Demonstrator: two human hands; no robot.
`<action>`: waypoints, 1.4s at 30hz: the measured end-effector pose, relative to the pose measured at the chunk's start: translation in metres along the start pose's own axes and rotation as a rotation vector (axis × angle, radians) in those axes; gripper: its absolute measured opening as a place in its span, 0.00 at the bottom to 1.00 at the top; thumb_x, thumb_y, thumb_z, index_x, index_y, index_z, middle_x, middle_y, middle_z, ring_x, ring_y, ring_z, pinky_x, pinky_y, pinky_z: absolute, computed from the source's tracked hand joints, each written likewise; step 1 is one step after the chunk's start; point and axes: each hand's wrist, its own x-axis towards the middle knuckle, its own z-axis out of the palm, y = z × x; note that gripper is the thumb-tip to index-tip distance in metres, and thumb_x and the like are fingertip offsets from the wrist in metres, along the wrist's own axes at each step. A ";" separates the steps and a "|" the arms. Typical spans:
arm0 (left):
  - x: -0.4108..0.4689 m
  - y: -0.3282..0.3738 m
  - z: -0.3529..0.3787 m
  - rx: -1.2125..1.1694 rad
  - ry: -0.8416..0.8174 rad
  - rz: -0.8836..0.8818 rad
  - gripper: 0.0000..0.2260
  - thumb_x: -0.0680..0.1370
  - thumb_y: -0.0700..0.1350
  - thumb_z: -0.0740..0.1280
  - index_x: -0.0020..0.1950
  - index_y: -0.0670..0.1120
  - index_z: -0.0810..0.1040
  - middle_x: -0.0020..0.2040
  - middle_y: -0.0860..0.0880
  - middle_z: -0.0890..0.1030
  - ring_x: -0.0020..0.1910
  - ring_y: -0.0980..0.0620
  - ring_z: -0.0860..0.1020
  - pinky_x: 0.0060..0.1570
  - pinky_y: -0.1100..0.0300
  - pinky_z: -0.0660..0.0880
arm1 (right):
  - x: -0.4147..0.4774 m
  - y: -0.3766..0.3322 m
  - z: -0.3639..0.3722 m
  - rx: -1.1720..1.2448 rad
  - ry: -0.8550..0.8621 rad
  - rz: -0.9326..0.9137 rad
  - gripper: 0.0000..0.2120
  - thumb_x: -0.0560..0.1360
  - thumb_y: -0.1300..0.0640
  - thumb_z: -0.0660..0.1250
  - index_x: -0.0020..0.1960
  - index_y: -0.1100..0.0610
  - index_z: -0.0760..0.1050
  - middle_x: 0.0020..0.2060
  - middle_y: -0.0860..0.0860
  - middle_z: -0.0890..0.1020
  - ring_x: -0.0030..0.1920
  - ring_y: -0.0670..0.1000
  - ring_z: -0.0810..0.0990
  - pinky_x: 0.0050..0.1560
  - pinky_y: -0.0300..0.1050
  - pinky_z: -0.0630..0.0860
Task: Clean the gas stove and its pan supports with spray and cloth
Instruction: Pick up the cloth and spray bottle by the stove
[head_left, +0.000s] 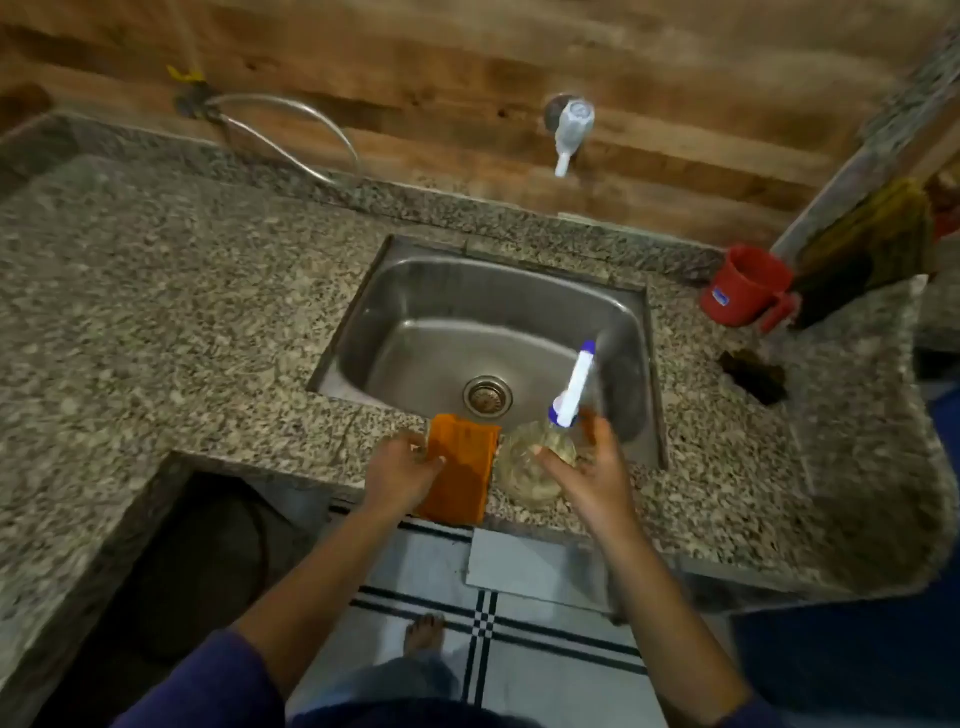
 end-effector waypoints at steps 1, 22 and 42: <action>0.012 0.000 0.002 0.020 -0.008 -0.026 0.17 0.74 0.49 0.73 0.57 0.41 0.77 0.48 0.44 0.79 0.50 0.43 0.79 0.42 0.56 0.70 | 0.008 0.001 0.005 0.006 0.000 0.003 0.31 0.68 0.49 0.78 0.67 0.44 0.69 0.64 0.46 0.76 0.64 0.48 0.74 0.61 0.49 0.76; 0.019 -0.008 -0.017 -0.540 -0.124 -0.338 0.21 0.81 0.49 0.64 0.72 0.46 0.65 0.67 0.48 0.71 0.65 0.42 0.72 0.59 0.49 0.71 | 0.019 0.003 0.047 -0.011 -0.160 -0.171 0.13 0.78 0.49 0.66 0.62 0.49 0.73 0.53 0.45 0.80 0.56 0.44 0.79 0.59 0.52 0.76; -0.146 -0.299 -0.309 -1.075 0.660 -0.464 0.17 0.84 0.51 0.57 0.73 0.54 0.65 0.66 0.51 0.74 0.57 0.52 0.75 0.57 0.55 0.73 | -0.127 -0.170 0.435 0.175 -0.813 -0.385 0.29 0.72 0.38 0.67 0.64 0.57 0.74 0.60 0.51 0.80 0.61 0.43 0.77 0.63 0.37 0.70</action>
